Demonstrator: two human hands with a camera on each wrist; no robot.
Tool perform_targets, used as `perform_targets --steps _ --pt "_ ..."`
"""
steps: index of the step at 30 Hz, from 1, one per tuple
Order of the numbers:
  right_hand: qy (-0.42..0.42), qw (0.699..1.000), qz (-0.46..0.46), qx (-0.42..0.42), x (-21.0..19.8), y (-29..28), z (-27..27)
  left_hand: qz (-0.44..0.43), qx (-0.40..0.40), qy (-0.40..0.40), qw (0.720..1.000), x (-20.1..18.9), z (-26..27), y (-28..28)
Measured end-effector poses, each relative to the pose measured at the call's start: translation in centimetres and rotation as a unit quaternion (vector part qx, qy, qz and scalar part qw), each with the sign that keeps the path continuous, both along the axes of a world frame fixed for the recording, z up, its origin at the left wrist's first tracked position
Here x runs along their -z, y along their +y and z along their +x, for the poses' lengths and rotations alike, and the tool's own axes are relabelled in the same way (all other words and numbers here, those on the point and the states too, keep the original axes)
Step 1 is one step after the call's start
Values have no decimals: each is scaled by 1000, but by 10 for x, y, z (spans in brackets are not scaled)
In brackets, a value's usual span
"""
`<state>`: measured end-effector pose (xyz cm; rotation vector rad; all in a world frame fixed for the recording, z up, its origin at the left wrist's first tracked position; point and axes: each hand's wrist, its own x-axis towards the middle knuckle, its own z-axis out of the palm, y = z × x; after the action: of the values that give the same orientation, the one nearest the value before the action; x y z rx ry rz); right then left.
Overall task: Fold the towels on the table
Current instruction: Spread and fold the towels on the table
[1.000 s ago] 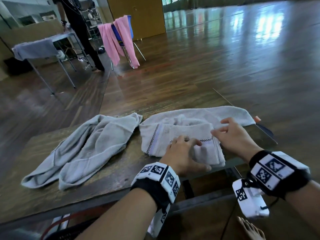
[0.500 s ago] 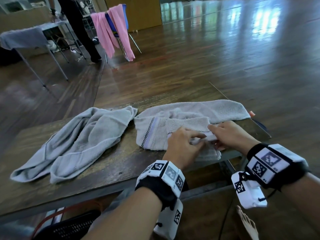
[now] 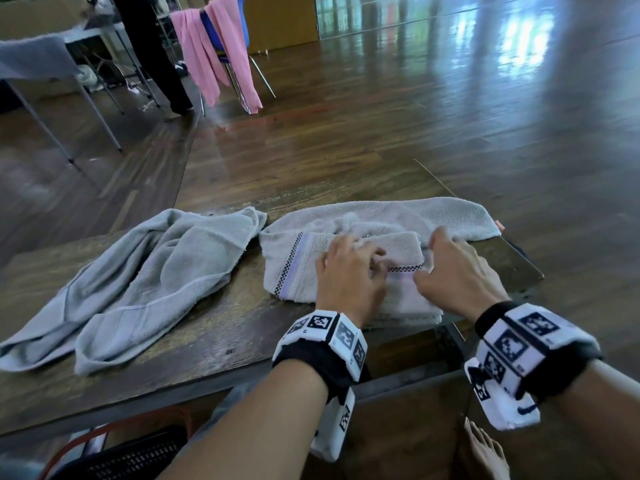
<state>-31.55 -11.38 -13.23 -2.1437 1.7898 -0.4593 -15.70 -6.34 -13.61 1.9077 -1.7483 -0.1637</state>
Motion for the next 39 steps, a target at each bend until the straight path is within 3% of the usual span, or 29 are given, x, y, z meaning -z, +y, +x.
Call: perform_targets --steps 3,6,10,21,30,34,37,39 --pt "16 983 -149 -107 3 6 16 119 8 -46 992 13 10 -6" --pt "31 977 -79 -194 17 8 27 160 23 -47 986 28 15 -4" --pt "45 982 27 -180 36 7 32 154 19 -56 986 35 22 -3" --pt "43 984 66 -159 37 5 25 173 1 -46 984 41 37 -8" --pt "52 983 104 -141 32 11 21 203 -90 7 975 24 37 11" --pt "83 985 55 -143 30 17 23 132 -128 -10 983 14 31 16" --pt "95 979 0 -181 30 21 27 79 -49 -31 995 12 25 18" --pt "85 975 30 -201 32 21 27 123 24 -52 991 18 22 18"
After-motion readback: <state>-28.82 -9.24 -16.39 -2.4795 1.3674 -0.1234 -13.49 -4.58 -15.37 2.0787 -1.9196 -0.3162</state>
